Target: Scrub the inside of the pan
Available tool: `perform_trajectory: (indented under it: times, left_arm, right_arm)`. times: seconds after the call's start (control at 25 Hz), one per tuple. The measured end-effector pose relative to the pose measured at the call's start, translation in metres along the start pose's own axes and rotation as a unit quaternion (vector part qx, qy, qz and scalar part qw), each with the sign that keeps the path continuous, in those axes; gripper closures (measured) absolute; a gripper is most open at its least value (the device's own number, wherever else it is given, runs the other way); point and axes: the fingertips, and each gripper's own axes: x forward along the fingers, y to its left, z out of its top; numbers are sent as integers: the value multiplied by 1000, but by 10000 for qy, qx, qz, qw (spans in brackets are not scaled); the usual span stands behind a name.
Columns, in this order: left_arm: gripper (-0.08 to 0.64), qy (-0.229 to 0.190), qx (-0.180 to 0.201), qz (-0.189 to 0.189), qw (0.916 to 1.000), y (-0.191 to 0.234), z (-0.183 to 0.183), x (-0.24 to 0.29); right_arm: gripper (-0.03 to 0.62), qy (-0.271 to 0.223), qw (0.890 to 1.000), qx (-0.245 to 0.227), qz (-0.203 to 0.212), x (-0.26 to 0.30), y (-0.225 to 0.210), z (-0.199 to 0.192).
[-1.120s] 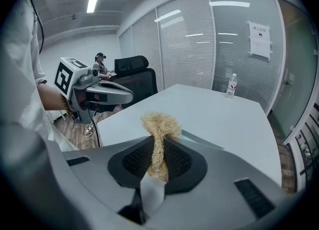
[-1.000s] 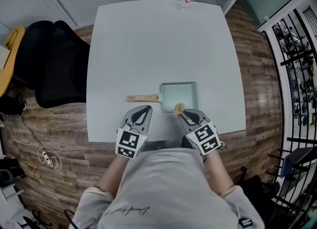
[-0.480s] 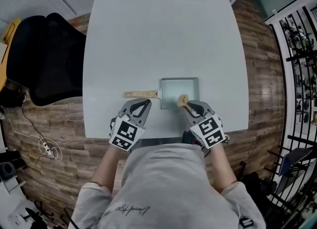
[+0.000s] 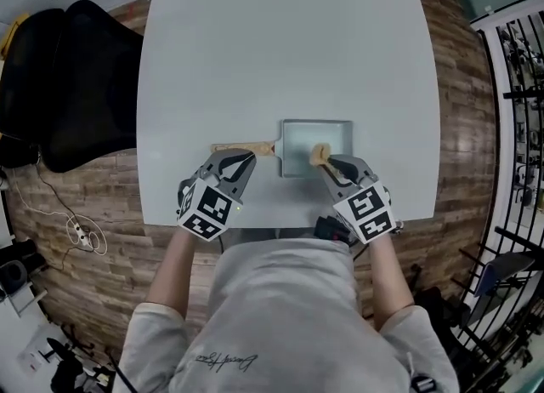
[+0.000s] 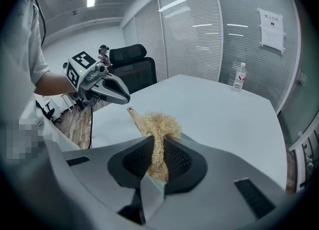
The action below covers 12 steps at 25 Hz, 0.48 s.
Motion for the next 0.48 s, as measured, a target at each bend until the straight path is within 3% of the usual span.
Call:
perform_trajectory:
  times: [0.2,0.48]
  left_arm:
    - [530,428,472,-335,9974,-1,-18,12]
    - [423,1024,1481,-882,9797,-9,-40,31]
  right_arm:
    - [522,134,9998,-13,122,8,4,-4]
    - [522,372,9990,-162,192,17,4,-10]
